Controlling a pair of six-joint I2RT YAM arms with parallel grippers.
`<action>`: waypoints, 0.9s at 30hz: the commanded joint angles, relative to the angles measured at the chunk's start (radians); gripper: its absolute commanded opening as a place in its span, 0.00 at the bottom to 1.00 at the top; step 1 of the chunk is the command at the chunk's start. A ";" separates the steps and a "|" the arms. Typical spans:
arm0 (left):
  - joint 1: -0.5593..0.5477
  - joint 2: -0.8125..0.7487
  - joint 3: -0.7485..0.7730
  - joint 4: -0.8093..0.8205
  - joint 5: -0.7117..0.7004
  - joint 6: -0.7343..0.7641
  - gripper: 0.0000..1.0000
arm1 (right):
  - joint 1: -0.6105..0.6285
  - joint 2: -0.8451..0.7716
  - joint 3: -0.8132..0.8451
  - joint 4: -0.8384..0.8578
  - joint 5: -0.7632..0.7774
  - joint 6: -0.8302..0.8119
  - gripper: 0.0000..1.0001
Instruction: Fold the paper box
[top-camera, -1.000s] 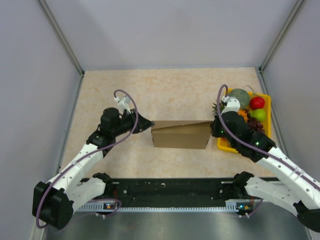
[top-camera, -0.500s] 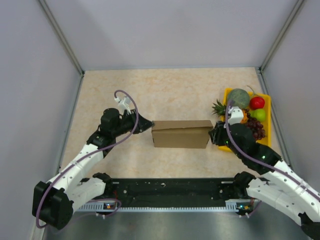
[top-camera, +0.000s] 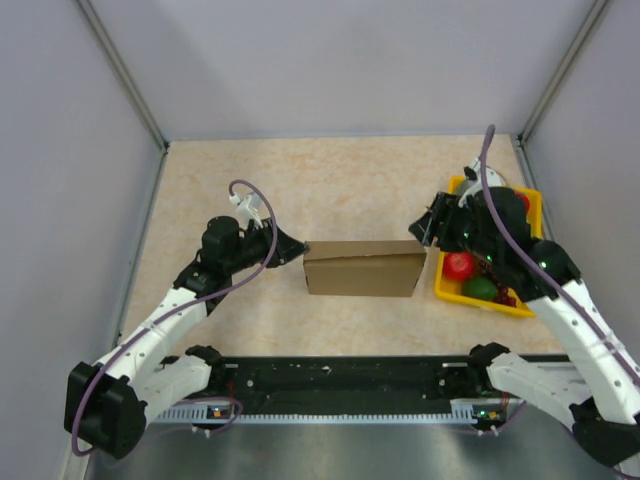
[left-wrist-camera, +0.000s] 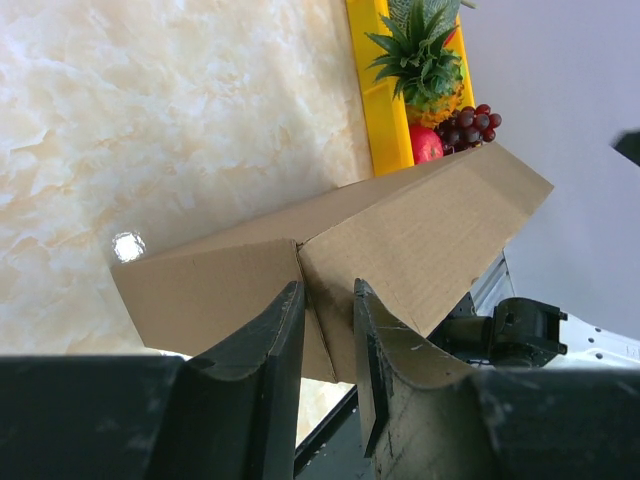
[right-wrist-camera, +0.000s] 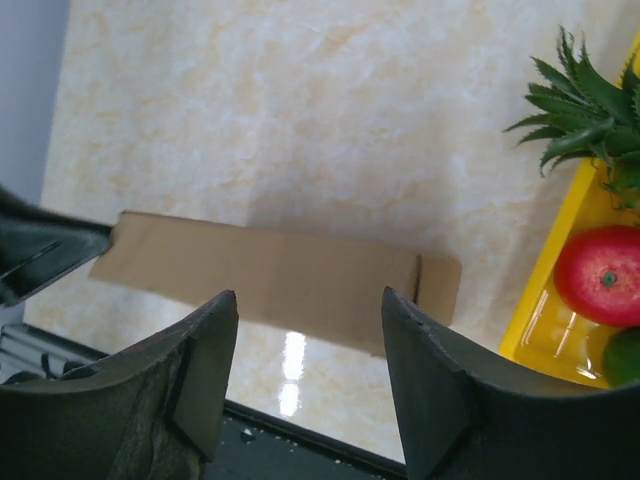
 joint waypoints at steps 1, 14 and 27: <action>-0.014 0.014 -0.030 -0.103 -0.012 0.040 0.29 | -0.118 0.080 -0.015 0.006 -0.134 -0.053 0.63; -0.015 0.023 -0.036 -0.095 0.001 0.049 0.29 | -0.205 -0.224 -0.601 0.425 -0.254 -0.018 0.59; -0.015 -0.031 -0.120 -0.063 0.007 0.085 0.38 | -0.269 -0.510 -1.094 0.887 -0.366 0.221 0.57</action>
